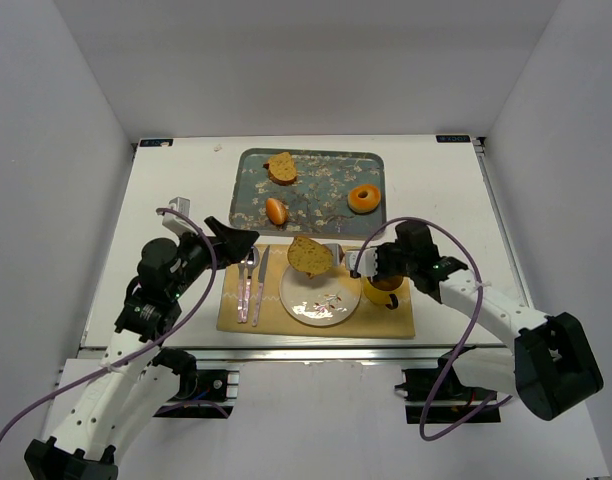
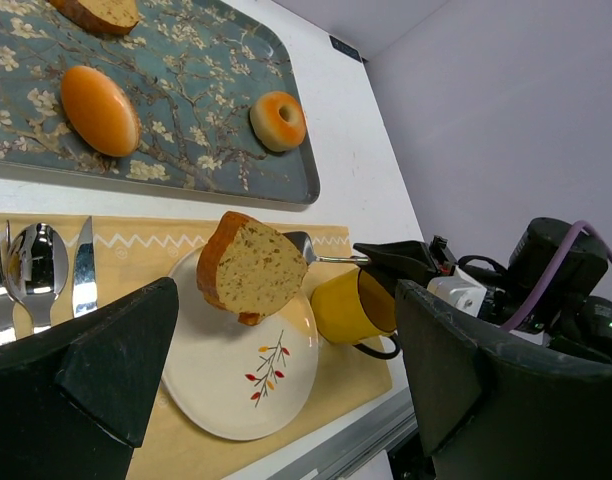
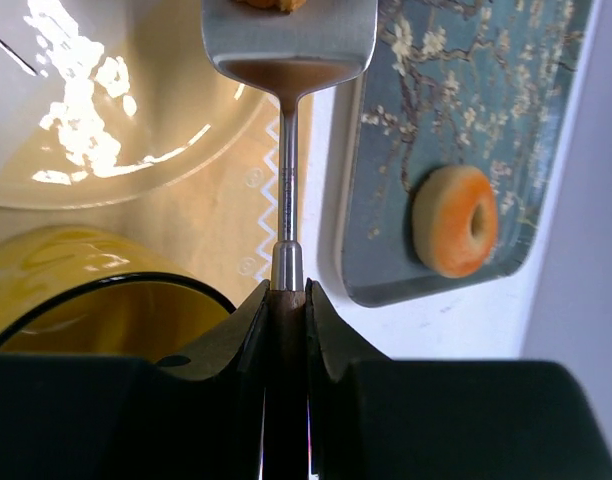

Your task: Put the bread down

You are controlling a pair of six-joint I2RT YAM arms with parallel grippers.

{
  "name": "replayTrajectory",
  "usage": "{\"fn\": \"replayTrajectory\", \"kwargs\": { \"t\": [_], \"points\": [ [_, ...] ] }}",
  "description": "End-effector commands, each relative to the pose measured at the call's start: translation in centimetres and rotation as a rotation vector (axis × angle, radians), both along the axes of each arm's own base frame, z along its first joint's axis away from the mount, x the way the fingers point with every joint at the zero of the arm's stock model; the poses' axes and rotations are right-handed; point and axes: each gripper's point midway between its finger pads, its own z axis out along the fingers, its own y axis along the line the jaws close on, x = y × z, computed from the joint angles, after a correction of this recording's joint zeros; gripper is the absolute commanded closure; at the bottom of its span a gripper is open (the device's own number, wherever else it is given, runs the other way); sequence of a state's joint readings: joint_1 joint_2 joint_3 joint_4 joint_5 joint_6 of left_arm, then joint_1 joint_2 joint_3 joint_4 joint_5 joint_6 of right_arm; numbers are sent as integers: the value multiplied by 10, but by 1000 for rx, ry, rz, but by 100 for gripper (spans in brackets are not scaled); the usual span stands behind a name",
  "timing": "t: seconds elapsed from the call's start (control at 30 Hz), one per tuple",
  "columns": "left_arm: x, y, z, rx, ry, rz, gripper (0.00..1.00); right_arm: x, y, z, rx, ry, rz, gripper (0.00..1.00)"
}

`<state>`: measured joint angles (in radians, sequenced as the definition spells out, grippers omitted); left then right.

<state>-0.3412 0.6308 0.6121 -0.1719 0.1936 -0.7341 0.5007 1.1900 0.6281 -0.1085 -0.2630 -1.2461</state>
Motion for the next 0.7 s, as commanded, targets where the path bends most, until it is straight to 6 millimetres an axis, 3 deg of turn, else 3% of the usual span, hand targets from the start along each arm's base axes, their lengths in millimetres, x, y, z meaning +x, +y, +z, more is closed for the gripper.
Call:
{"fn": "replayTrajectory", "kwargs": {
  "t": [0.0,0.27,0.67],
  "points": [
    [0,5,3,-5,-4,23,2,6,-2,4,-13,-108,15,100],
    [-1,5,4,-5,-6,22,2,12,-1,18,13,-292,50,100],
    [0,5,5,-4,-8,23,2,5,5,35,72,-419,106,100]
  ]
}}
